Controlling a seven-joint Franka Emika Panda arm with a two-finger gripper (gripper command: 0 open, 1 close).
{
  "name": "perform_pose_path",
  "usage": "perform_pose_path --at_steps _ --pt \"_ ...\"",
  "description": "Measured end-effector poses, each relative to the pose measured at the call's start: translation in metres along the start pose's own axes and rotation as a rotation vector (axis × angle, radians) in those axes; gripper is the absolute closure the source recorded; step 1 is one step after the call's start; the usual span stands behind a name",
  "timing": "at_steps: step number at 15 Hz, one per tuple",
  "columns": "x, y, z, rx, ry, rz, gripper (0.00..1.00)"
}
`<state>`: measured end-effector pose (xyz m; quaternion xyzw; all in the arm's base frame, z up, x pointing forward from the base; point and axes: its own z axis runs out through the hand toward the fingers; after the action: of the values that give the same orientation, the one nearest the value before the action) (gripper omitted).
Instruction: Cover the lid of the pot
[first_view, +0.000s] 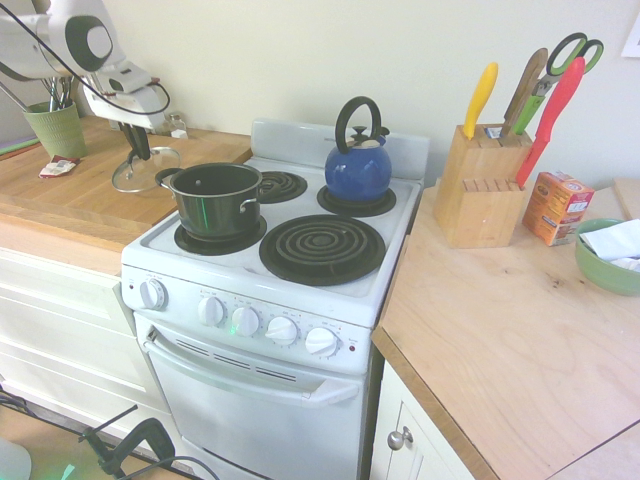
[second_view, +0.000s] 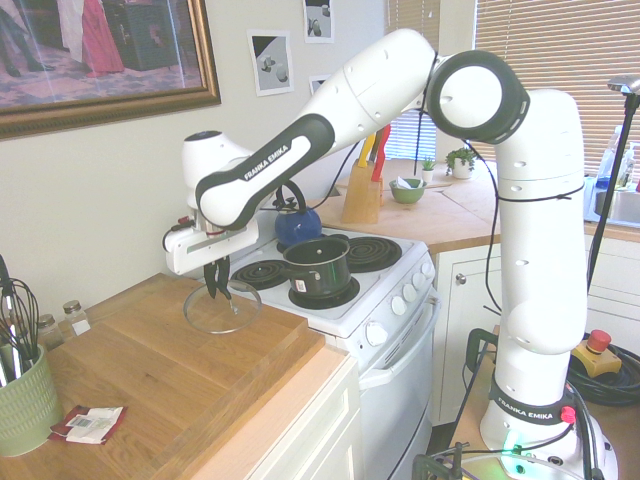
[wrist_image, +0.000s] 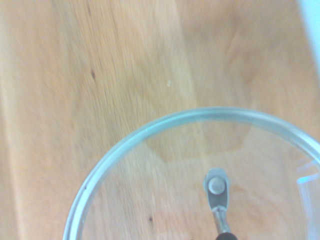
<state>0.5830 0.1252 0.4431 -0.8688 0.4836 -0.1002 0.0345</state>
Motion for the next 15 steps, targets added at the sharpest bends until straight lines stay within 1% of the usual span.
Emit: perform_pose_path --at_steps 2,5,9,11,15 --pt "0.013 0.001 -0.027 0.02 0.017 0.021 1.0" --pt "0.048 0.008 -0.071 0.041 0.047 0.081 1.0" --pt "0.086 0.043 -0.119 0.038 0.076 0.162 1.0" --pt "0.096 0.068 -0.129 0.018 0.08 0.194 1.0" --pt "0.119 0.134 -0.123 -0.019 0.082 0.26 1.0"
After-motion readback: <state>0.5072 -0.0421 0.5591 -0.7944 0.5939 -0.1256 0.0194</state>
